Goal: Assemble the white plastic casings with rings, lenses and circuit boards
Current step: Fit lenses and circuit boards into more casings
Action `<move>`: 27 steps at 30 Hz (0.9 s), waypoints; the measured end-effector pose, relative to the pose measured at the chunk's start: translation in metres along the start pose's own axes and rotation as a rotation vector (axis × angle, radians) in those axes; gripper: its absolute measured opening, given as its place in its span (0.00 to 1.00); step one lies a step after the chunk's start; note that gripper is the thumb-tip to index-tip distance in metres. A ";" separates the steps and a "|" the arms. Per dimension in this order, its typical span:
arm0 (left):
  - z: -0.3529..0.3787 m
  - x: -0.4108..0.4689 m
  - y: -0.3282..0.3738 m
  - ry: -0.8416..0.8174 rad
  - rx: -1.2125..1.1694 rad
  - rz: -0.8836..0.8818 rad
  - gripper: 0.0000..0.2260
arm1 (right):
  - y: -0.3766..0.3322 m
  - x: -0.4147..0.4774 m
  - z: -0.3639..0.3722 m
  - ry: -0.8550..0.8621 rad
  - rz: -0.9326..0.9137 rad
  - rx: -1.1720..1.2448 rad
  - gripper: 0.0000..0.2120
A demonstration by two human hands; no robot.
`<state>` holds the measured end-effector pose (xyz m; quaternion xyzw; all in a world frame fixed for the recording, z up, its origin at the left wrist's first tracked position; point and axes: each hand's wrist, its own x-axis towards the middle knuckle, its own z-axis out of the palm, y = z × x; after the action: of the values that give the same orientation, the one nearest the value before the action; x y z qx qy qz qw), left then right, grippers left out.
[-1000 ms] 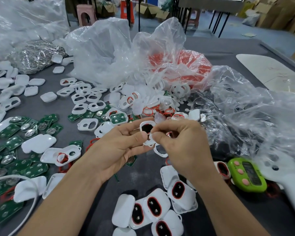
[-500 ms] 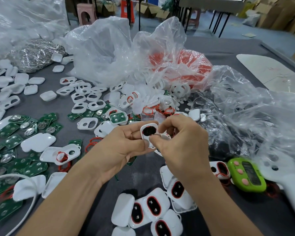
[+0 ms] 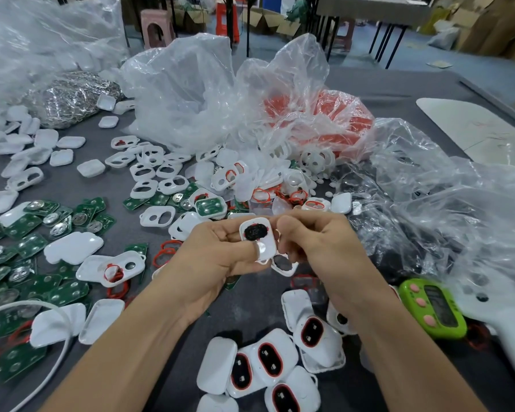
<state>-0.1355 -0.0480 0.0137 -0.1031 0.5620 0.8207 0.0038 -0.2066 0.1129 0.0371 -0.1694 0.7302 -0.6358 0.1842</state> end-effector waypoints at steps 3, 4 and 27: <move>0.003 0.001 0.001 0.020 -0.007 -0.011 0.19 | 0.001 0.001 0.000 0.034 -0.013 -0.025 0.08; 0.003 0.001 0.001 0.039 -0.010 -0.014 0.18 | 0.003 0.000 0.001 0.051 -0.029 -0.060 0.07; 0.011 -0.003 0.001 0.220 0.245 0.034 0.09 | 0.004 -0.002 0.004 0.162 -0.074 -0.120 0.05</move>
<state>-0.1349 -0.0376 0.0185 -0.1819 0.6564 0.7298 -0.0592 -0.2032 0.1111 0.0324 -0.1550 0.7727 -0.6089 0.0903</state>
